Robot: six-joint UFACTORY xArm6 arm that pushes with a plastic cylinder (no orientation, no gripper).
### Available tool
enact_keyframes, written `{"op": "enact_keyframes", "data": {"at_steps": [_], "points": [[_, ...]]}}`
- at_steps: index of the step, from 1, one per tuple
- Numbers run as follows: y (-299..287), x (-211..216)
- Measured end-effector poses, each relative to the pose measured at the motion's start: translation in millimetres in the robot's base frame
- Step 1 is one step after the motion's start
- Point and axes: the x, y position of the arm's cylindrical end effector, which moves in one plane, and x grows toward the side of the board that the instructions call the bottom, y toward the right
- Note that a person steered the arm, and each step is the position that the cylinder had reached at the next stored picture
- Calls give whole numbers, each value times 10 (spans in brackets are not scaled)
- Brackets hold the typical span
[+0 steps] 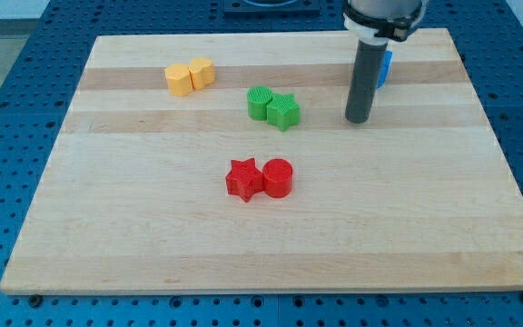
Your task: Move the green blocks towards the yellow blocks
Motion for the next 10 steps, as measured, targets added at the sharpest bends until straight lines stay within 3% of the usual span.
{"op": "enact_keyframes", "data": {"at_steps": [4,6,8,10], "points": [[-1486,-13],[-1234,-28],[-1917,-107],[-2132,-104]]}}
